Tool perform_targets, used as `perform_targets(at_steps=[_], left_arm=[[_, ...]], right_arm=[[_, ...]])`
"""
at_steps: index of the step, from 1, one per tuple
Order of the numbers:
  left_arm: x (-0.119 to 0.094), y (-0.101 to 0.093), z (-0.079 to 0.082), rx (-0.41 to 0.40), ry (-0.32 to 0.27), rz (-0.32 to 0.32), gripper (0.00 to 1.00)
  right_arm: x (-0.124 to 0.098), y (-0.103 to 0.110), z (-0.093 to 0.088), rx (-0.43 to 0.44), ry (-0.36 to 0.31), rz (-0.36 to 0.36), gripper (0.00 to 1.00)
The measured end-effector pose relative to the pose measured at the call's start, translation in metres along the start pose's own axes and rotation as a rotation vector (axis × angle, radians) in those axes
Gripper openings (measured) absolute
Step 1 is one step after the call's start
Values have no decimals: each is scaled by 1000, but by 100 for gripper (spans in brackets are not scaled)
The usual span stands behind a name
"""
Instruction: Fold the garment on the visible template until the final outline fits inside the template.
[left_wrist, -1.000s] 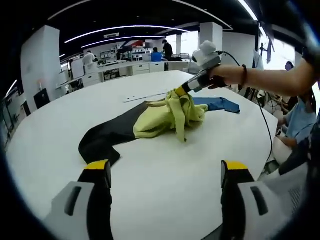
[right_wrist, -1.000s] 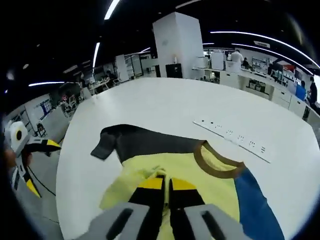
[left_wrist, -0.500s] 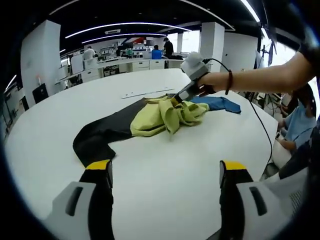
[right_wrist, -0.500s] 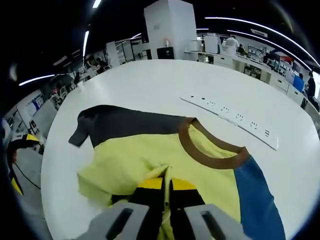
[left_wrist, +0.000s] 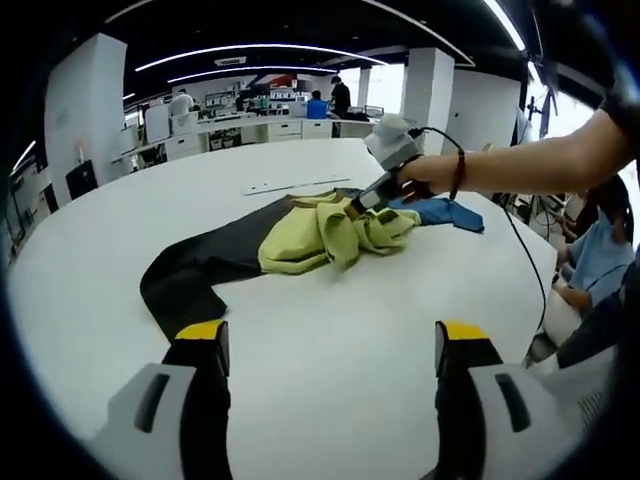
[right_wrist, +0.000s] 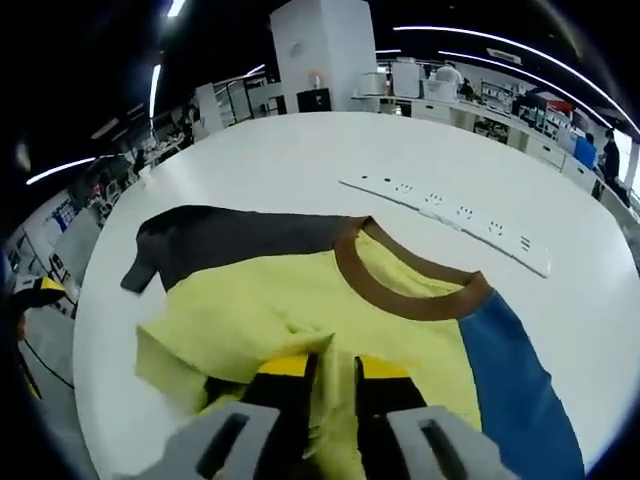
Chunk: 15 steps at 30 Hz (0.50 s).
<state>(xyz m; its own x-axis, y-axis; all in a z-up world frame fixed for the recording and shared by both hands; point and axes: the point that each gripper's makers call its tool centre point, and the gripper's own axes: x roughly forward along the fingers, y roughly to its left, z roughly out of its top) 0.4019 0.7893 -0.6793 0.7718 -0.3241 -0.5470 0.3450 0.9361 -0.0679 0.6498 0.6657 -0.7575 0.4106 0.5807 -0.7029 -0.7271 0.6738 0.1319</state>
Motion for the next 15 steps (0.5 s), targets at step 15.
perform_targets(at_steps=[15], left_arm=[[12,4,14,-94,-59,22,70]], right_arm=[[-83,32,-4,54,-136,44,35]])
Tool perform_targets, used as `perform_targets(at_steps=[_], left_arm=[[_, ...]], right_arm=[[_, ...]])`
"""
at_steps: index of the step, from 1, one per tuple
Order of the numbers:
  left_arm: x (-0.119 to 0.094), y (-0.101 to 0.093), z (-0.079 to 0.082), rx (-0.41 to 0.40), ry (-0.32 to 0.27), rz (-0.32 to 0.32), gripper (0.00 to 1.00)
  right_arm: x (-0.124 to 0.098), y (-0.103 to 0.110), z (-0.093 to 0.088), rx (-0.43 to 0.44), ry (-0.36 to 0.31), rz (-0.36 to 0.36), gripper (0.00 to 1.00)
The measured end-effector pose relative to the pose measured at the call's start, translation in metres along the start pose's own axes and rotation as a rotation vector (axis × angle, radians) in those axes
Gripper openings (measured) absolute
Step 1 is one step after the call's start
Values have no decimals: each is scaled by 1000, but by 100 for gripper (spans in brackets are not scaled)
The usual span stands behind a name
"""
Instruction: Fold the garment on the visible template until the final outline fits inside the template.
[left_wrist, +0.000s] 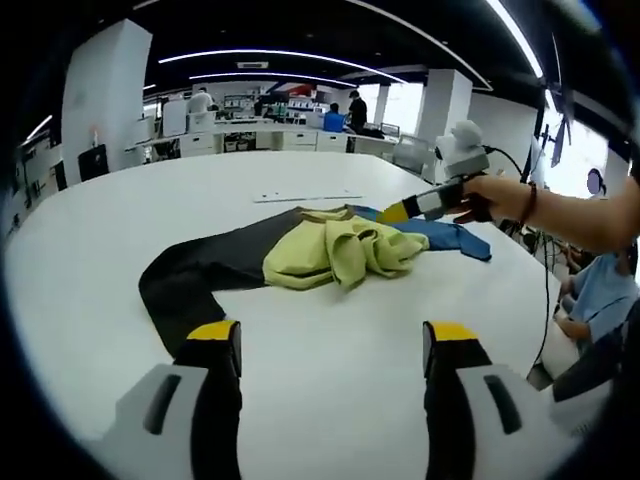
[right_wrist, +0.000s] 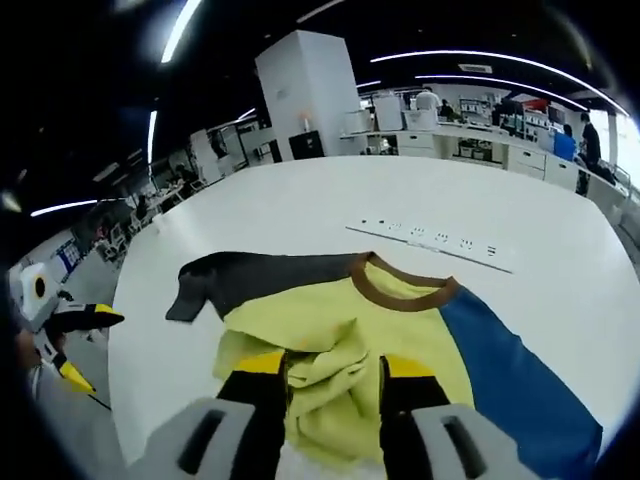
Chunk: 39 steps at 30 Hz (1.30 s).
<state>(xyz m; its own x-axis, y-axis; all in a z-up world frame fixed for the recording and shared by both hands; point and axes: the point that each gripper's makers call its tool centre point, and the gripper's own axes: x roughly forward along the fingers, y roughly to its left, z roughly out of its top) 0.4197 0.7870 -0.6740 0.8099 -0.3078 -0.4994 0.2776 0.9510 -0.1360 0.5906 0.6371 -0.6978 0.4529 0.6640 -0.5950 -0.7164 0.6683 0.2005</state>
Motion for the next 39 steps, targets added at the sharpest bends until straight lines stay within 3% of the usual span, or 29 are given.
perform_targets(at_steps=[11,16,22,32,39], left_arm=[[24,0,17,-3,-39,2,62],[36,-3,18,-14,-41,-9,58],[51,-5,15,-4,-26,-15,53],[83,-7,6,-17,4,-32,43],[107,-10,-6,-13,55,-38,30]], right_arm=[[-33,31,-47,39,73,19,39],[-35,38,-63,52,99,1,38],[-29,46,-78,129,103,-9,32],[-7,50,-86,167,96,-26,25],[5,32,-82,228,48,-151,21]])
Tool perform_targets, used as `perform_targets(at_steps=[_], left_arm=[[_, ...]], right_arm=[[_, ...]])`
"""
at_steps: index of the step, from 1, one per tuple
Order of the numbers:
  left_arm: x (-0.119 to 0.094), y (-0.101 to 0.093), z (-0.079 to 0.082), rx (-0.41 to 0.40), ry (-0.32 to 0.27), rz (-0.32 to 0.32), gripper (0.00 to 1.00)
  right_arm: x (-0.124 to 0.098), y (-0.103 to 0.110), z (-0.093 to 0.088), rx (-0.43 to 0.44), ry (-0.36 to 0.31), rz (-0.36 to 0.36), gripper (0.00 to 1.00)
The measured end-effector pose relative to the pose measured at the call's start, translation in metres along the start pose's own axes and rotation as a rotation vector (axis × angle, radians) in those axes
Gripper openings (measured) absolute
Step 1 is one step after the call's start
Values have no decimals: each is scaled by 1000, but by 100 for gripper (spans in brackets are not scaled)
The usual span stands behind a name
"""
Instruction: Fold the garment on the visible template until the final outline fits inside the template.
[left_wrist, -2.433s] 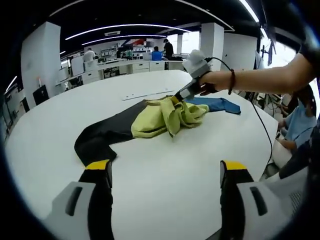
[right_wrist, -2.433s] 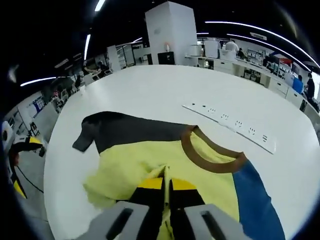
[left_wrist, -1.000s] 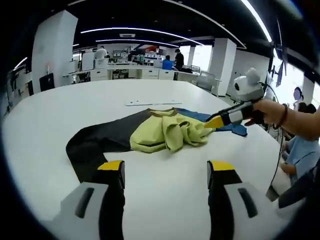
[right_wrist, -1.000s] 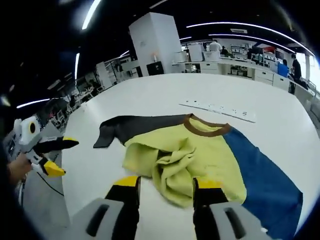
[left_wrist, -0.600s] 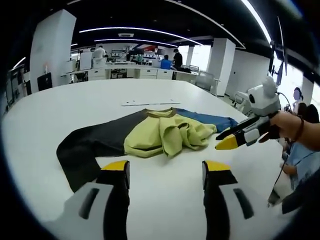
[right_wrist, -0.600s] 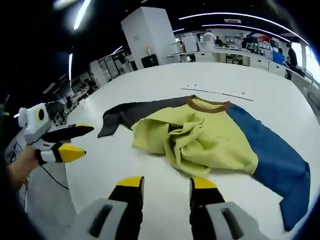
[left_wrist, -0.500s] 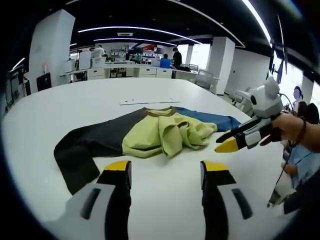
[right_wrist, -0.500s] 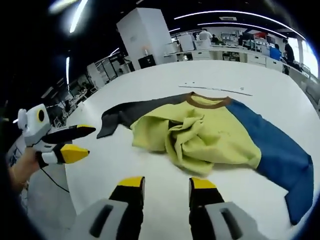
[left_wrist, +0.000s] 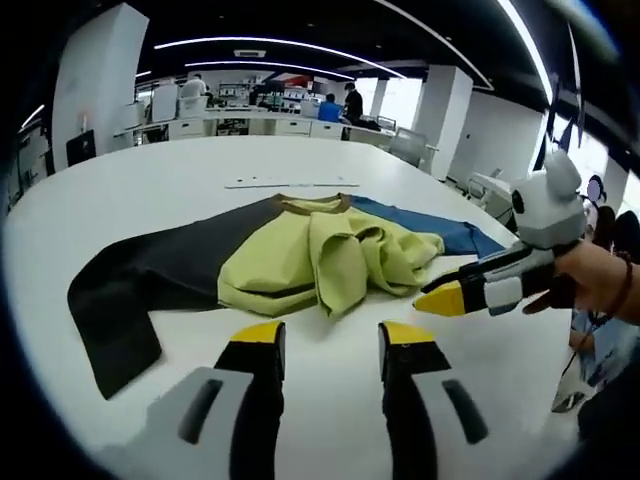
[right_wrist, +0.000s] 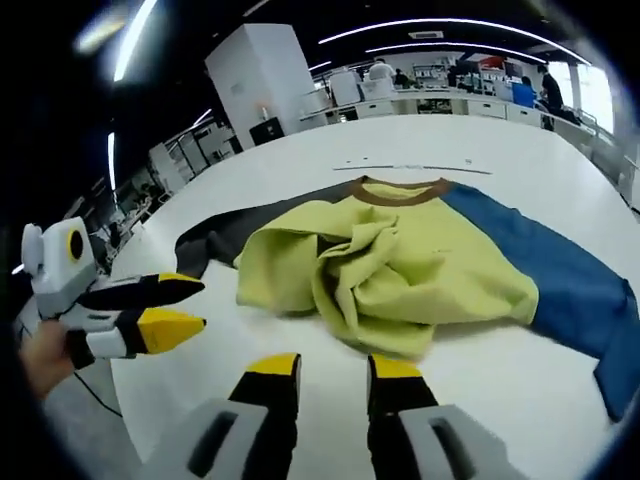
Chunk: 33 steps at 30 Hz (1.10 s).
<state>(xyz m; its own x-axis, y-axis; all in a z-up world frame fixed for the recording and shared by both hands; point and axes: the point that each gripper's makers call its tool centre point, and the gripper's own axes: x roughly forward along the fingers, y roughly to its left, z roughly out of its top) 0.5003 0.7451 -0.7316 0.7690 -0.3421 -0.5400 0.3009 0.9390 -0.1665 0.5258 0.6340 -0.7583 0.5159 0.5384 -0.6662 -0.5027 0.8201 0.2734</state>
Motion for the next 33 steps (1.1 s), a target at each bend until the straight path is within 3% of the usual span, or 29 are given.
perform_targets(at_steps=[6,9,13,18,21,23,26,33], left_arm=[[15,0,-1,-21,3,-6,28],[21,1,2,-41,-8,0,25],[27,2,4,-94,-14,2,13],[30,1,4,-109,-13,9,12],[33,1,1,-122,3,7,6],[34,2,-2,-138,17,18,2],[36,2,-3,-121,14,25,1],[24,1,3,-76,-2,28,0]], right_arm=[[9,-2,5,40,-22,-31,16],[13,-3,7,19,-24,-62,14],[18,-1,1,26,7,-68,13],[18,-6,8,40,-25,-113,6],[23,-9,3,36,6,-132,5],[25,-10,6,16,-9,-144,2],[27,-10,5,-33,-15,-167,0],[21,-10,6,-48,-14,-139,0]])
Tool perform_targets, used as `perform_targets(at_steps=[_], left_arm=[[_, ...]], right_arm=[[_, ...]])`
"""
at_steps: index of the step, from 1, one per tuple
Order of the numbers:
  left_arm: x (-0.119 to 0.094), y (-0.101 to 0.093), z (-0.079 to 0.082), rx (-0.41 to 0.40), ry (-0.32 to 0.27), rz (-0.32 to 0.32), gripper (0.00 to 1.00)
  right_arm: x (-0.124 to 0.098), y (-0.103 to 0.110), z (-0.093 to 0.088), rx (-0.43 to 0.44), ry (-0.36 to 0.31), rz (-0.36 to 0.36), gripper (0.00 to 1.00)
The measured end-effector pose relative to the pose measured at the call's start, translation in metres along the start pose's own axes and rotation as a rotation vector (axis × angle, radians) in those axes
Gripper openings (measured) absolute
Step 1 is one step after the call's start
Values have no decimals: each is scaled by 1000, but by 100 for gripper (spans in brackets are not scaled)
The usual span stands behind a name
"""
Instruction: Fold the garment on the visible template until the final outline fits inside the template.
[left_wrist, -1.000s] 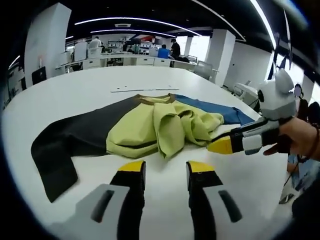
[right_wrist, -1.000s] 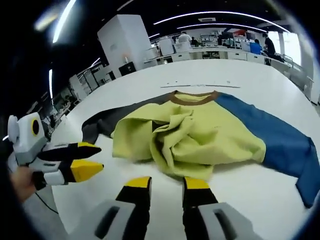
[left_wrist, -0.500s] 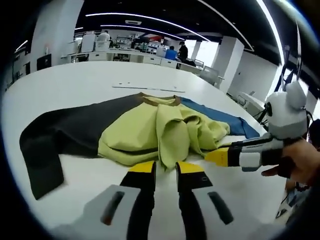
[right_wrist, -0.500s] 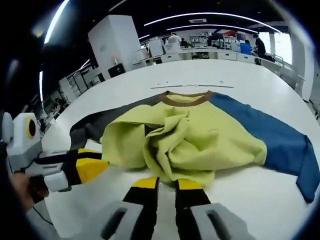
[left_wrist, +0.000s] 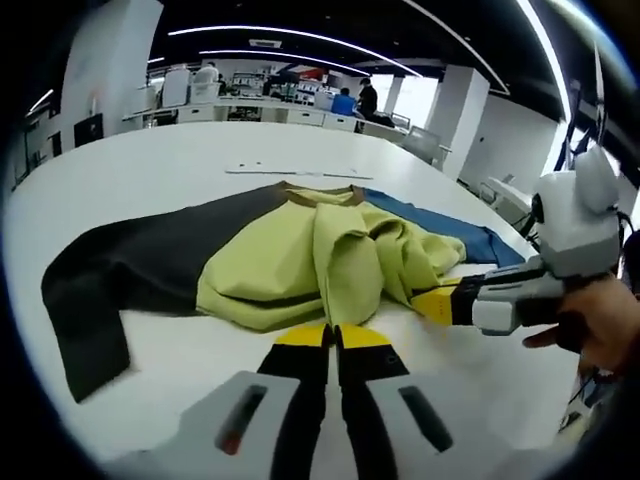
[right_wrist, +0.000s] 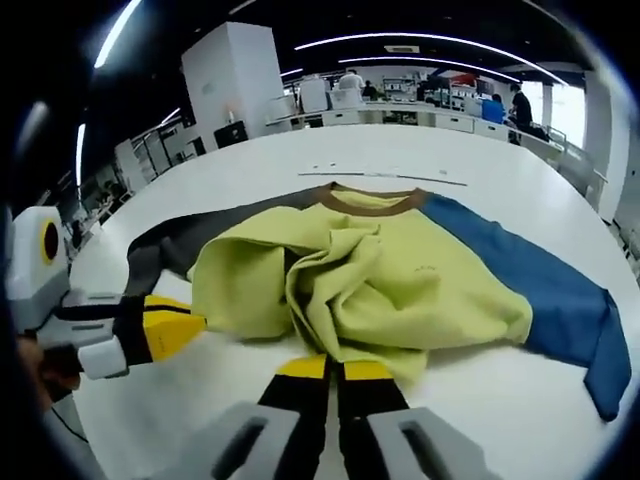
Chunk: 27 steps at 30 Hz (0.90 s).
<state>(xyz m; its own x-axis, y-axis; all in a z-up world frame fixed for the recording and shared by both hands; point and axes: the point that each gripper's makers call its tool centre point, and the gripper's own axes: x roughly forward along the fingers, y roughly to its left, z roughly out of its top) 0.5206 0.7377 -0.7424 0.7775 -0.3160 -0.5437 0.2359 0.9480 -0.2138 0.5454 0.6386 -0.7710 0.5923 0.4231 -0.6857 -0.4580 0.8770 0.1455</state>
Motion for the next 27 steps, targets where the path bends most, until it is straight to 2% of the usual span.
perform_targets(at_steps=[6,17,20,27], left_arm=[[-17,5,4,-1,-7,19,0],[-46,2,7,75,-11,31,0],[-56,0,4,91,-9,31,0],[-81,3,-5,127,9,50,0]], right_arm=[[-23,0,1,-81,-24,18,0],[-60,-2,3,-85,-85,47,0],[-72,-2,1,-115,-98,44,0],[-98,-5,-19,-114,-90,60,0]])
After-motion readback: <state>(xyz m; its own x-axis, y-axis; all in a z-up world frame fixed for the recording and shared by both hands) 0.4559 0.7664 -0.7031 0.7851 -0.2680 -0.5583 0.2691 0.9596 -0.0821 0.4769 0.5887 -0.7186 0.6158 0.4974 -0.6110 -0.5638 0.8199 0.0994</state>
